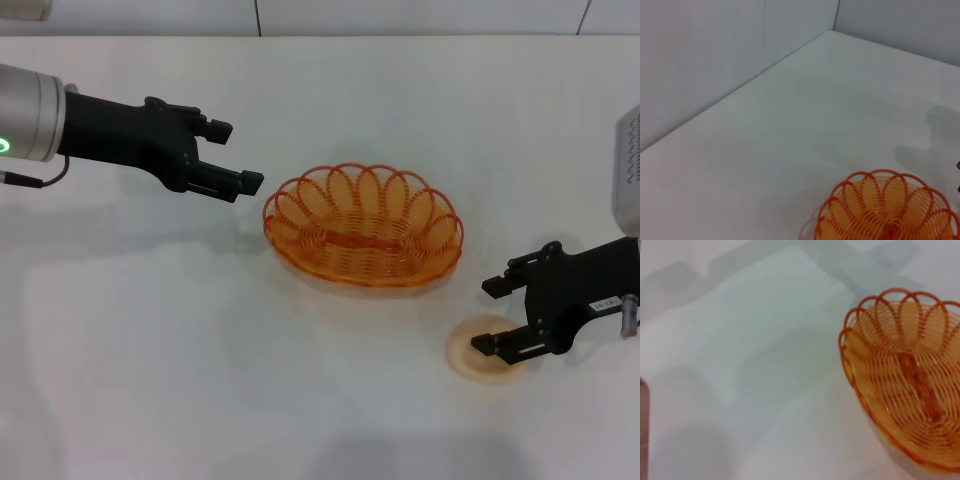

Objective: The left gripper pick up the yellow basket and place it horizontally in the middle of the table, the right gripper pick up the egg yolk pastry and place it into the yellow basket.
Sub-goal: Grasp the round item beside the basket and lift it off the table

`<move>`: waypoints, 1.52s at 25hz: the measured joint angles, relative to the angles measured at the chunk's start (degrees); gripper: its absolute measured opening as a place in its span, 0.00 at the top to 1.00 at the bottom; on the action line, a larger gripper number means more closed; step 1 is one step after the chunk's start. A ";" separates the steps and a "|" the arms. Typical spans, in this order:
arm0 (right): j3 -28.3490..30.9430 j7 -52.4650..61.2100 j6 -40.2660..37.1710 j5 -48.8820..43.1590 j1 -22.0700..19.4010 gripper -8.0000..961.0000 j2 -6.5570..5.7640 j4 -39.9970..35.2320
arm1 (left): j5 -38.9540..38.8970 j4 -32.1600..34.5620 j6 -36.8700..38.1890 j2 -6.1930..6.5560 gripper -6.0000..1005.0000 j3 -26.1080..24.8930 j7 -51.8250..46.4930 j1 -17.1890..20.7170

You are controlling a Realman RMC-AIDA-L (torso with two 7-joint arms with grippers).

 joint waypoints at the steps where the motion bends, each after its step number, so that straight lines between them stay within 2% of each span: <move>1: -0.34 0.01 0.32 -0.35 0.00 0.28 0.00 0.11 | -0.03 0.01 0.00 -0.09 0.12 0.00 0.01 0.00; 6: -1.33 0.02 1.06 -0.68 -0.02 0.28 0.00 0.72 | -0.08 0.05 0.06 -0.48 0.12 -0.09 -0.18 0.03; 12: -2.12 0.04 1.99 -0.77 -0.09 0.34 0.00 0.84 | -0.23 0.52 0.32 -0.85 0.12 -0.32 -0.45 0.52; 22: -1.95 0.20 1.75 -0.77 -0.10 0.81 0.00 1.58 | -0.43 0.54 -0.06 -0.84 0.12 -0.41 -0.52 0.70; 38: -2.16 0.92 -0.13 0.15 0.41 0.91 0.00 1.14 | -0.95 0.55 -0.07 -0.83 0.12 -0.48 -0.29 1.04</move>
